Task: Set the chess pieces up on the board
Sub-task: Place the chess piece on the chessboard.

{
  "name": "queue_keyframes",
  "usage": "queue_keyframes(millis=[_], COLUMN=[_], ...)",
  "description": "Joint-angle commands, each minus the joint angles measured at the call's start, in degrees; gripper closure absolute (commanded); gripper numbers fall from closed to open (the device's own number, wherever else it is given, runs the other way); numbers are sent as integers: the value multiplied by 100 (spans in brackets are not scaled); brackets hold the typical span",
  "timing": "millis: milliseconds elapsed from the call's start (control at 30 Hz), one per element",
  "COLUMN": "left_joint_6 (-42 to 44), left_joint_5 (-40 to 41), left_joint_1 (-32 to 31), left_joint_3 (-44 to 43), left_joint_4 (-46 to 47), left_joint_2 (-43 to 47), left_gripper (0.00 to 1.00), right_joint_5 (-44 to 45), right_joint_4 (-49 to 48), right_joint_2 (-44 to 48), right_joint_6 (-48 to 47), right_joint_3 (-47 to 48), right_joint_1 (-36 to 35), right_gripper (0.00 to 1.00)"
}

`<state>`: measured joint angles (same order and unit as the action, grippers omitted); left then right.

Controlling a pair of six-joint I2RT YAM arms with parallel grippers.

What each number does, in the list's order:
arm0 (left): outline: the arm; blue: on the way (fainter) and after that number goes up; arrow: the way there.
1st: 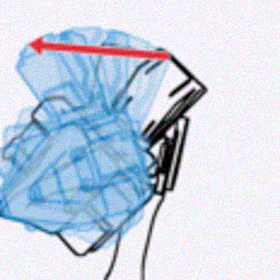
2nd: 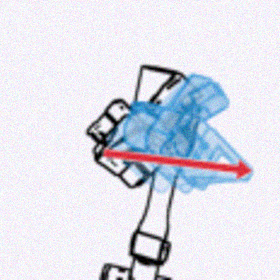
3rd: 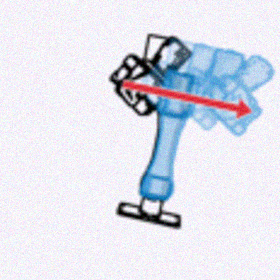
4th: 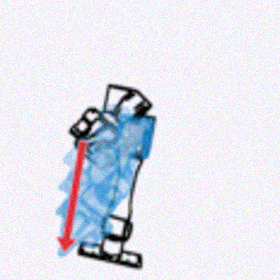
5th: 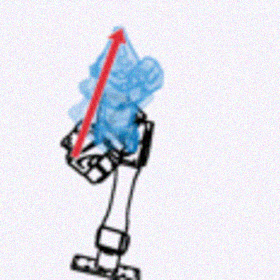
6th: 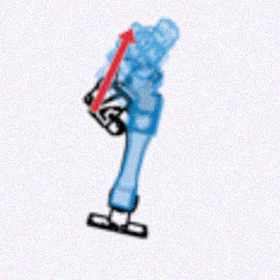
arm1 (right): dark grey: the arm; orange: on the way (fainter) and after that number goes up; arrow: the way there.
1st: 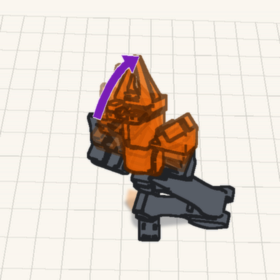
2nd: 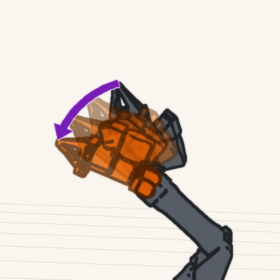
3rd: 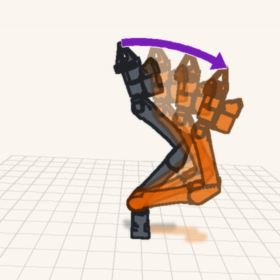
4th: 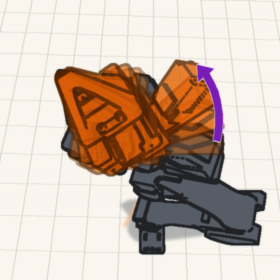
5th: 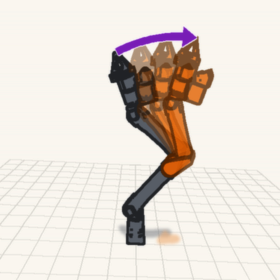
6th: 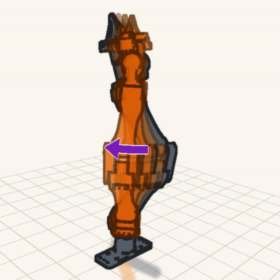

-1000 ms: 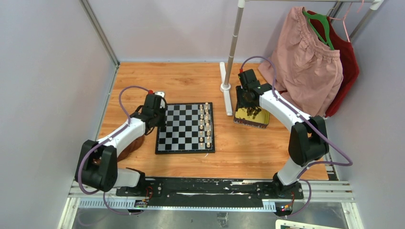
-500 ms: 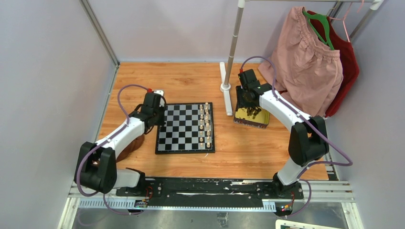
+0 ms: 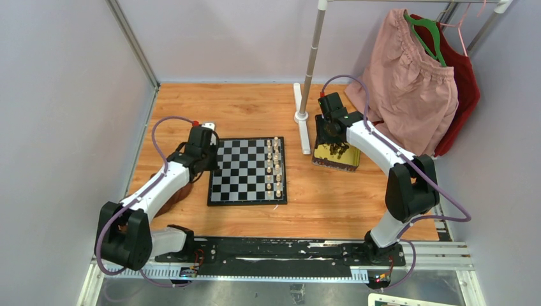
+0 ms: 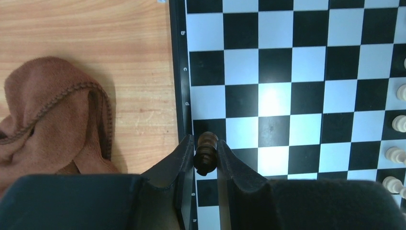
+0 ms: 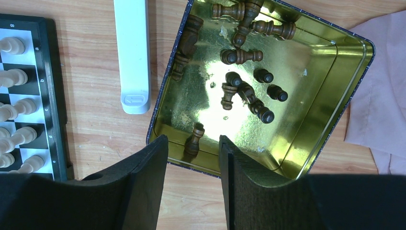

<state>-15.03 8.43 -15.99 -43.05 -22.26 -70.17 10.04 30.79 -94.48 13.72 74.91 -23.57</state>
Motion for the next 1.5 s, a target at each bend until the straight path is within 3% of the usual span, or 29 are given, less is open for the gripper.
queue_keyframes(millis=[0, 1300, 1467], left_joint_6=[-87, -121, -132], left_joint_5=[-93, 298, 216], left_joint_1=[-73, -168, -168], left_joint_3=[144, 275, 268], left_joint_4=[-52, 426, 413], left_joint_2=[46, -339, -409], left_gripper=[88, 85, 79], right_joint_5=[-7, -7, -11], right_joint_4=[-29, -20, -22], right_joint_2=[-36, -273, -298], right_joint_6=[86, 44, 50], right_joint_3=[-117, 23, 14], right_joint_1=[8, 11, 13], right_gripper=[52, 52, 52])
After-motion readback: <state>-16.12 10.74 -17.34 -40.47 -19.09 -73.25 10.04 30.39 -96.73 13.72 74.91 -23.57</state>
